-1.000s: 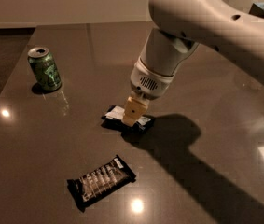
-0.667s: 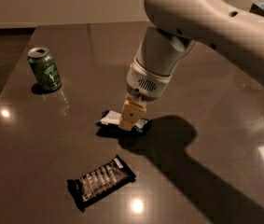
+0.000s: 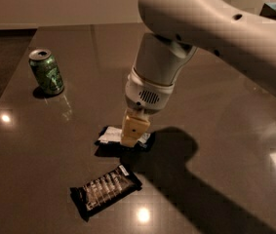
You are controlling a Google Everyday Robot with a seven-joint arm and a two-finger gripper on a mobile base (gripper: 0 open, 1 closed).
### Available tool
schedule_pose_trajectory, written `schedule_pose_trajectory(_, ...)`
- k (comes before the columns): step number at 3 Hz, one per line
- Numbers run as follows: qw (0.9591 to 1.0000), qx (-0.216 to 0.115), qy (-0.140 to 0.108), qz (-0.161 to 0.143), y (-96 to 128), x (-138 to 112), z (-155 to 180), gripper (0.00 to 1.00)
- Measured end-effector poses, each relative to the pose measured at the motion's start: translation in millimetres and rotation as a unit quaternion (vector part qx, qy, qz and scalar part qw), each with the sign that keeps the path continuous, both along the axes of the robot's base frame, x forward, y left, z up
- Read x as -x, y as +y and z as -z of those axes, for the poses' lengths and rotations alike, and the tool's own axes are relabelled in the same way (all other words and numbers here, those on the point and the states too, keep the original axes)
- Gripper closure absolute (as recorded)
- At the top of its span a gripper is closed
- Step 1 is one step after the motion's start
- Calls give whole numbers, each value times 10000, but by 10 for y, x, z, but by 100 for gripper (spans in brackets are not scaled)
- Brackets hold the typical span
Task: Move rxbar blueberry near rxbar chocolate
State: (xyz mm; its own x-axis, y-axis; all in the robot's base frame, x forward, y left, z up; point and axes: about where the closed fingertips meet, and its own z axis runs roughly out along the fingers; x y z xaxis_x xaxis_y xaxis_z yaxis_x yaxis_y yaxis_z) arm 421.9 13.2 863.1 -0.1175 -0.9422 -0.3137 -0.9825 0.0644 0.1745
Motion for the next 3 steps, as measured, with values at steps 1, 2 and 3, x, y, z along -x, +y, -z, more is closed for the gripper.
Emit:
schedule_pose_trajectory(1, 10000, -46, 42, -53, -8, 94, 12, 23)
schedule_pose_trajectory(2, 10000, -48, 19, -50, 1, 92, 6, 1)
schedule_pose_trajectory(3, 10000, -50, 11, -51, 4, 92, 4, 0)
